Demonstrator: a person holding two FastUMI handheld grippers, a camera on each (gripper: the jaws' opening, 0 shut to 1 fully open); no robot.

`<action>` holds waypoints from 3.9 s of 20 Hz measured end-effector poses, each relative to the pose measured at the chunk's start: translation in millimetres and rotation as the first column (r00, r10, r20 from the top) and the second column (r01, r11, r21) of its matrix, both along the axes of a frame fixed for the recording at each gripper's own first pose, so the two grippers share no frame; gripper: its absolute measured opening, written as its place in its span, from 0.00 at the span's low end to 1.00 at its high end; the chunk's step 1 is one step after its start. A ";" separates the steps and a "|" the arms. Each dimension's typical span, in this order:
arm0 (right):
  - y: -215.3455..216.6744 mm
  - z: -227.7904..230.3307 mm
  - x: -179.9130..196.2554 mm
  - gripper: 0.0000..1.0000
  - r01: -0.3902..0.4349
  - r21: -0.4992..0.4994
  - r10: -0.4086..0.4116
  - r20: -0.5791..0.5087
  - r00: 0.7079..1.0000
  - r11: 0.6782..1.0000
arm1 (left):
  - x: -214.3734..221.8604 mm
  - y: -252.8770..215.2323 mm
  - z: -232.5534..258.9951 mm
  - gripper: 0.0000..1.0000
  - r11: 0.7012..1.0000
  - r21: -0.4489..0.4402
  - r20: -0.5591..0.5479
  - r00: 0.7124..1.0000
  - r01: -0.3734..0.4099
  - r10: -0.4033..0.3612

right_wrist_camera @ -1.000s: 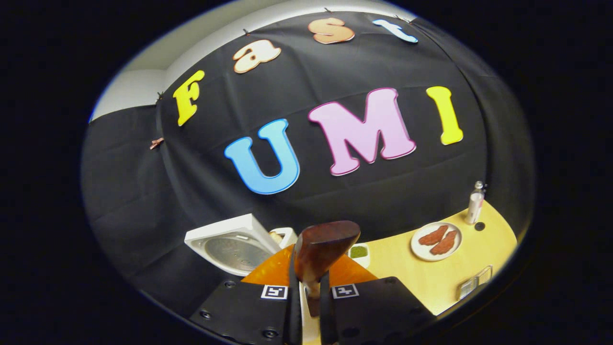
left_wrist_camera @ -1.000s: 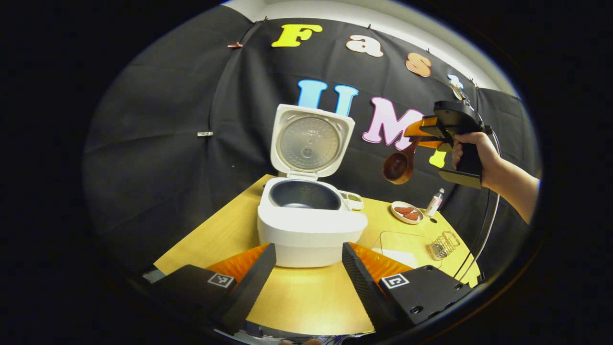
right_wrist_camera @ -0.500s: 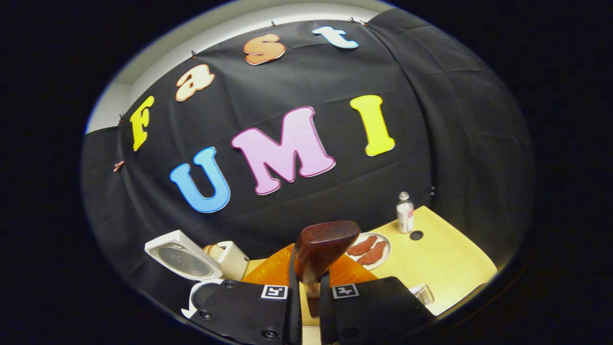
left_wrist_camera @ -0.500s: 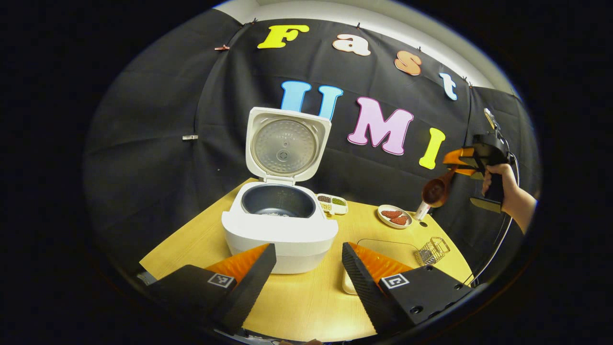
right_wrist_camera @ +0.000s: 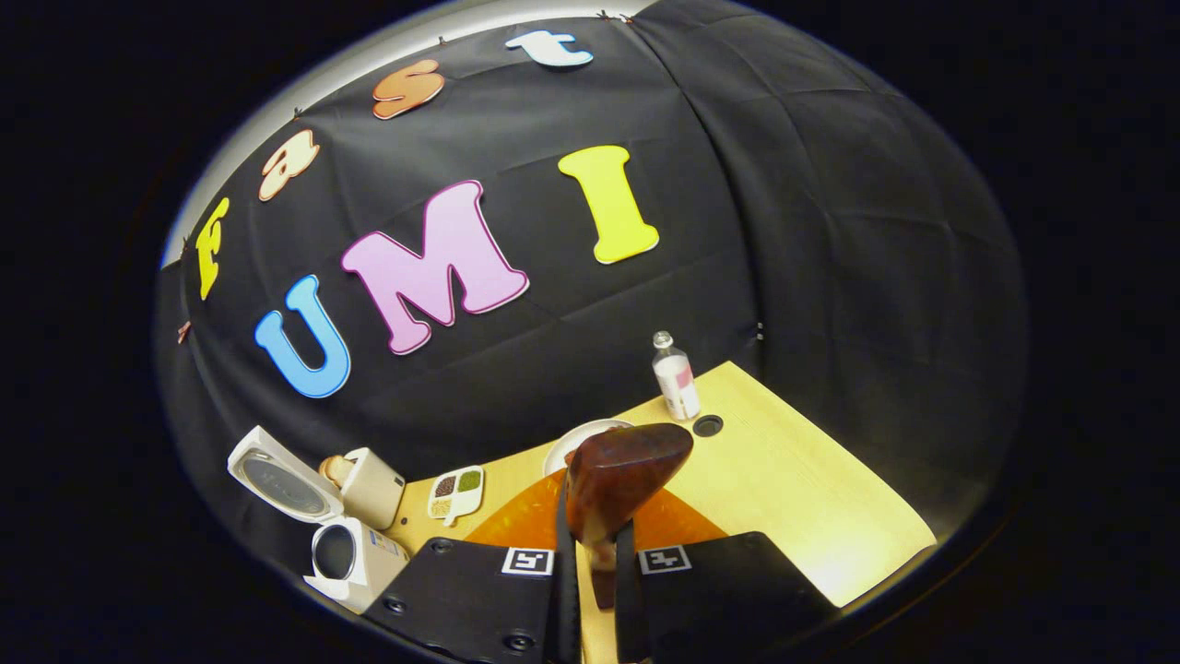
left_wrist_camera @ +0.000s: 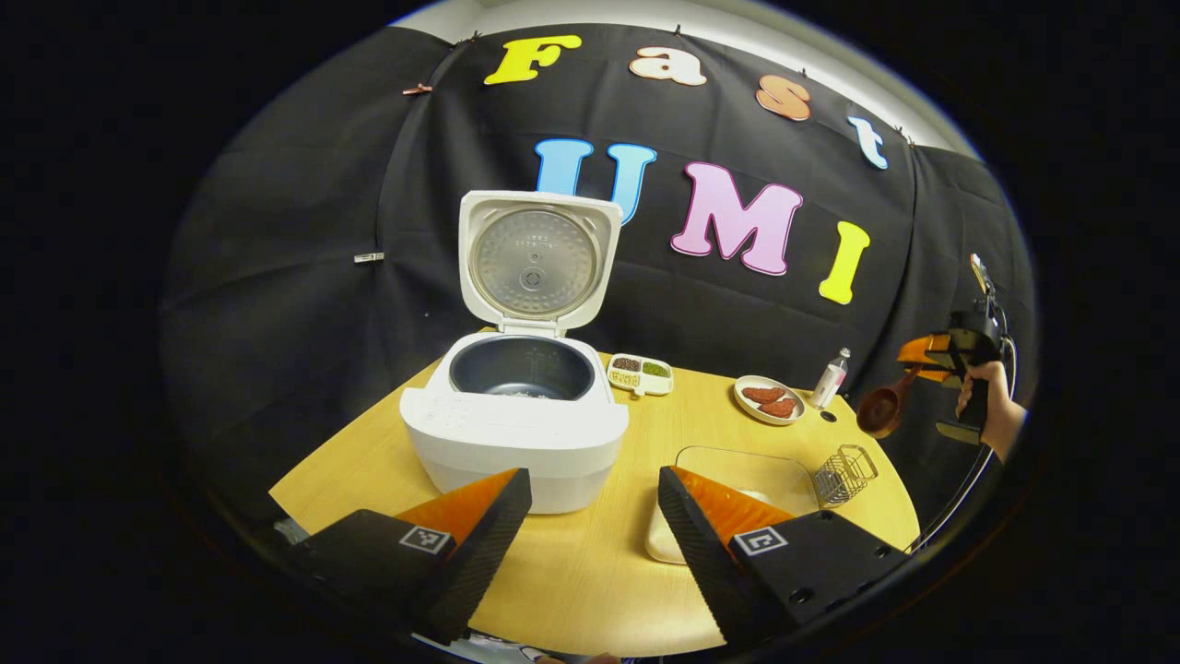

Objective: Close the left gripper, press the button to open the rice cooker; take a wooden spoon from the chopstick holder with the right hand, scoop a spoonful of rice and pour it into the rice cooker, then put the wooden spoon back into the chopstick holder.

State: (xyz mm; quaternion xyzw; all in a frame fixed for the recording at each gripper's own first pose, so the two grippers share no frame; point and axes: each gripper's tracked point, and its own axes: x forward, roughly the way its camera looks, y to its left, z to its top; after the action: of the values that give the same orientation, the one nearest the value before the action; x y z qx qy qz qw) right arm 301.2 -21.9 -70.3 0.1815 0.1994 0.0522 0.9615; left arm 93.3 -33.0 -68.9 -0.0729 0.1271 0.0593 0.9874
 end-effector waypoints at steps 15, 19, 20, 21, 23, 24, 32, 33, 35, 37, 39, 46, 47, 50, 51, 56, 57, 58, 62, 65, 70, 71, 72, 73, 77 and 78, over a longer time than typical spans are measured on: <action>-18.6 -113.0 3.1 0.19 -0.075 0.000 0.074 -0.135 0.988 0.997 | 23.6 -66.5 1.7 0.95 0.997 0.055 -0.035 0.998 -0.056 0.058; -19.2 -130.3 3.7 0.20 -0.055 0.025 0.058 -0.148 0.987 0.998 | 21.0 -70.3 4.0 0.95 0.995 0.084 -0.042 0.998 -0.050 0.054; -20.9 -134.2 3.9 0.20 -0.047 0.020 0.050 -0.151 0.987 0.999 | 20.3 -70.5 5.3 0.95 0.995 0.091 -0.042 0.998 -0.048 0.052; -21.9 -138.4 2.7 0.20 -0.042 0.017 0.044 -0.159 0.986 0.999 | 19.5 -71.1 5.7 0.95 0.994 0.095 -0.041 0.998 -0.045 0.050; -26.5 -135.6 -0.5 0.24 -0.027 0.029 0.031 -0.148 0.989 0.999 | 17.7 -71.2 4.8 0.95 0.995 0.095 -0.042 0.998 -0.041 0.045; -28.8 -135.5 -0.8 0.25 -0.015 0.031 0.019 -0.141 0.990 0.999 | 16.6 -70.5 5.4 0.95 0.995 0.092 -0.042 0.998 -0.040 0.044; -69.8 -111.2 -26.1 0.99 0.069 -0.015 -0.070 -0.108 0.992 0.998 | 11.0 -34.9 31.3 0.95 0.993 0.082 0.022 0.997 -0.081 0.079; -75.5 -106.8 -32.8 0.98 0.081 -0.027 -0.084 -0.100 0.991 0.996 | 11.2 -26.4 36.9 0.95 0.993 0.071 0.028 0.996 -0.092 0.090; -87.8 -101.2 -48.5 0.98 0.108 -0.045 -0.112 -0.093 0.989 0.993 | 11.6 -6.9 53.7 0.95 0.991 0.044 0.053 0.991 -0.124 0.122; -95.2 -103.2 -68.0 0.99 0.116 -0.050 -0.121 -0.119 0.986 0.992 | 14.1 11.9 76.1 0.95 0.989 0.036 0.099 0.985 -0.144 0.140; -101.9 -106.9 -86.9 0.99 0.118 -0.062 -0.126 -0.146 0.981 0.991 | 18.1 33.8 97.7 0.95 0.984 0.063 0.140 0.978 -0.166 0.156; -131.0 -129.3 -164.0 0.99 0.190 -0.113 -0.212 -0.232 0.949 0.975 | 52.3 102.2 192.0 0.95 0.973 0.056 0.236 0.949 -0.226 0.207; -134.2 -133.7 -173.6 0.99 0.206 -0.111 -0.228 -0.245 0.942 0.972 | 60.3 108.3 204.1 0.95 0.973 0.061 0.240 0.949 -0.223 0.202; -138.7 -143.3 -202.0 0.99 0.227 -0.124 -0.254 -0.284 0.925 0.966 | 85.1 132.9 237.8 0.95 0.968 0.095 0.258 0.945 -0.233 0.202; -137.8 -141.7 -207.3 0.99 0.229 -0.134 -0.258 -0.283 0.924 0.964 | 95.7 137.8 250.0 0.94 0.969 0.102 0.269 0.944 -0.226 0.192; -125.2 -128.5 -223.5 0.99 0.184 -0.197 -0.230 -0.248 0.941 0.963 | 144.7 160.5 306.0 0.94 0.979 0.067 0.340 0.926 -0.195 0.161; -121.3 -126.2 -225.1 0.99 0.173 -0.206 -0.222 -0.243 0.944 0.963 | 156.7 166.0 314.4 0.94 0.978 0.068 0.347 0.924 -0.195 0.160; -118.5 -126.2 -227.7 0.99 0.164 -0.216 -0.215 -0.243 0.946 0.963 | 169.5 171.1 320.5 0.94 0.979 0.067 0.350 0.924 -0.191 0.156; -110.8 -122.3 -236.3 0.99 0.149 -0.246 -0.210 -0.244 0.947 0.958 | 229.5 188.9 322.0 0.94 0.987 0.056 0.312 0.941 -0.152 0.127; -108.8 -121.5 -242.7 0.99 0.156 -0.262 -0.221 -0.243 0.945 0.953 | 272.3 196.5 308.4 0.94 0.992 0.031 0.258 0.960 -0.119 0.107; -105.8 -134.4 -259.4 0.99 0.182 -0.242 -0.247 -0.275 0.929 0.953 | 326.2 202.9 272.0 0.95 0.996 -0.018 0.156 0.984 -0.089 0.091; -103.7 -135.4 -260.8 0.99 0.173 -0.250 -0.241 -0.276 0.930 0.953 | 331.6 201.9 261.1 0.95 0.996 -0.028 0.124 0.988 -0.090 0.093; -101.6 -137.3 -261.8 0.99 0.161 -0.255 -0.232 -0.278 0.932 0.953 | 334.6 200.5 252.1 0.94 0.995 -0.034 0.095 0.991 -0.090 0.093; -98.0 -138.2 -261.2 0.99 0.152 -0.256 -0.223 -0.279 0.934 0.955 | 335.7 197.5 246.6 0.95 0.995 -0.041 0.078 0.993 -0.086 0.089; -92.4 -140.8 -258.6 0.99 0.137 -0.232 -0.201 -0.282 0.938 0.963 | 337.3 192.6 237.4 0.95 0.997 0.011 0.044 0.996 -0.081 0.081; -91.5 -142.9 -258.3 0.99 0.135 -0.227 -0.198 -0.286 0.937 0.965 | 333.7 190.3 228.6 0.96 0.997 0.044 0.004 0.998 -0.069 0.069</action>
State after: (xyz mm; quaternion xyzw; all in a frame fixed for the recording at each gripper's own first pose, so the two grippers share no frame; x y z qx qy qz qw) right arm 43.0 -113.5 -213.2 0.1044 0.3342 -0.0793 0.9333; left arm 427.1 157.3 159.7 -0.0555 0.1220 0.0959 0.9863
